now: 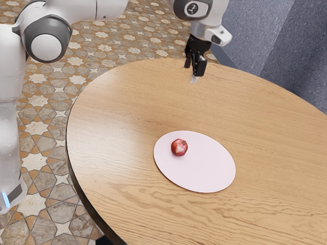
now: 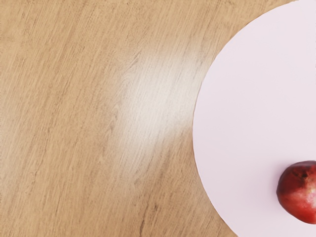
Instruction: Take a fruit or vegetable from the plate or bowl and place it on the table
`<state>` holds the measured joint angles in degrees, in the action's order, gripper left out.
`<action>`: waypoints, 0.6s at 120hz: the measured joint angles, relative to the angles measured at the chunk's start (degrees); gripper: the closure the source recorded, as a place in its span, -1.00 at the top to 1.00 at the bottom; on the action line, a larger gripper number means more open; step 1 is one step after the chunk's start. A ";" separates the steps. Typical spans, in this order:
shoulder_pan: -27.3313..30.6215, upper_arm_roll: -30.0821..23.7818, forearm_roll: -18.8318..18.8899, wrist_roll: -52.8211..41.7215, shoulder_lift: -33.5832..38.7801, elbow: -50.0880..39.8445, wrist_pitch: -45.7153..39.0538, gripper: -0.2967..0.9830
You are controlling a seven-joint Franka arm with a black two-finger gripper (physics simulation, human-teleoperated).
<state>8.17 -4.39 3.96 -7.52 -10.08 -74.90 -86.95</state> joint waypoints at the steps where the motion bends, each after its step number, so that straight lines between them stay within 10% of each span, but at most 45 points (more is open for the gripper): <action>1: 0.00 0.00 0.00 -0.06 -0.01 0.00 -0.18 0.54; 72: -0.04 1.20 -5.18 -1.82 -0.86 0.33 -6.23 0.54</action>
<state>8.13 -3.19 -1.22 -9.34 -10.95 -74.58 -93.17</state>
